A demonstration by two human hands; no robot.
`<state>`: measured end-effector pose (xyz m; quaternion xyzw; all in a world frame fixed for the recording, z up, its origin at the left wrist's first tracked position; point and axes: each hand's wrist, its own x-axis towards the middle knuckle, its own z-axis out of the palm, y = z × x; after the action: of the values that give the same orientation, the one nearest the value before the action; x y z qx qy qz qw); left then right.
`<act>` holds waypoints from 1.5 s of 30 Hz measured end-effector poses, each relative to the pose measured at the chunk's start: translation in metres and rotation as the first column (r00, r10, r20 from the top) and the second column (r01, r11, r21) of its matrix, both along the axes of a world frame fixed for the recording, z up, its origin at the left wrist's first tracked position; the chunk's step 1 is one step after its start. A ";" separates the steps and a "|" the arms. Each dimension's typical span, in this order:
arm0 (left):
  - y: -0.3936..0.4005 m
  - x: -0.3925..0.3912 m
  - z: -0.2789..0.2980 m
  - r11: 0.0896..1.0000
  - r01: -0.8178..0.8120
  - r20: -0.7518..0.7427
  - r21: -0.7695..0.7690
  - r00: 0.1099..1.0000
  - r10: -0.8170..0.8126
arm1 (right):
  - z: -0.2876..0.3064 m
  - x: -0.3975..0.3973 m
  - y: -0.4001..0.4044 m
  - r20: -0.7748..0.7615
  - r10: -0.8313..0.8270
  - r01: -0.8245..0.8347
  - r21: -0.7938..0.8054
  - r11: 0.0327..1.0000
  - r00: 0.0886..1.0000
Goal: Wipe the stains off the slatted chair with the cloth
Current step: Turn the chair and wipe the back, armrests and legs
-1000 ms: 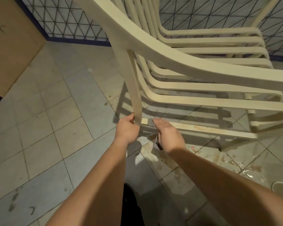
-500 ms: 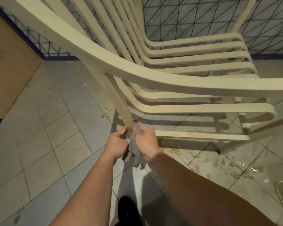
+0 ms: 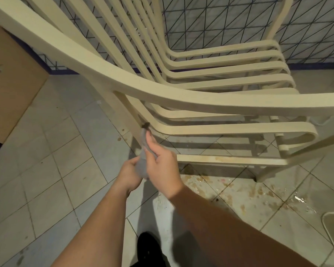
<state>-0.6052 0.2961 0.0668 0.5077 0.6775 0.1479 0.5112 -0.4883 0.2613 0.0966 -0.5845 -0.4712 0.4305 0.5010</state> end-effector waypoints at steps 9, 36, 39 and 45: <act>0.001 0.001 0.000 1.000 -0.018 -0.028 -0.022 0.999 0.017 | 0.005 0.004 0.003 0.129 -0.127 0.120 0.062 0.991 0.983; -0.006 0.006 0.016 0.998 -0.062 0.068 -0.031 0.996 0.064 | -0.058 0.074 -0.025 0.847 0.353 -0.200 -0.296 0.934 0.396; -0.007 0.009 0.018 0.994 -0.108 0.080 -0.026 0.991 0.110 | -0.067 0.076 -0.012 0.874 0.290 -0.115 -0.266 0.957 0.390; -0.007 0.013 0.013 0.990 -0.140 0.078 -0.008 0.987 0.140 | -0.090 0.046 0.001 0.865 0.343 -0.231 -0.273 0.934 0.366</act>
<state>-0.5919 0.2895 0.0795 0.4521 0.6911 0.2025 0.5262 -0.4428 0.2619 0.0066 -0.6567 -0.7362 0.1540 0.0553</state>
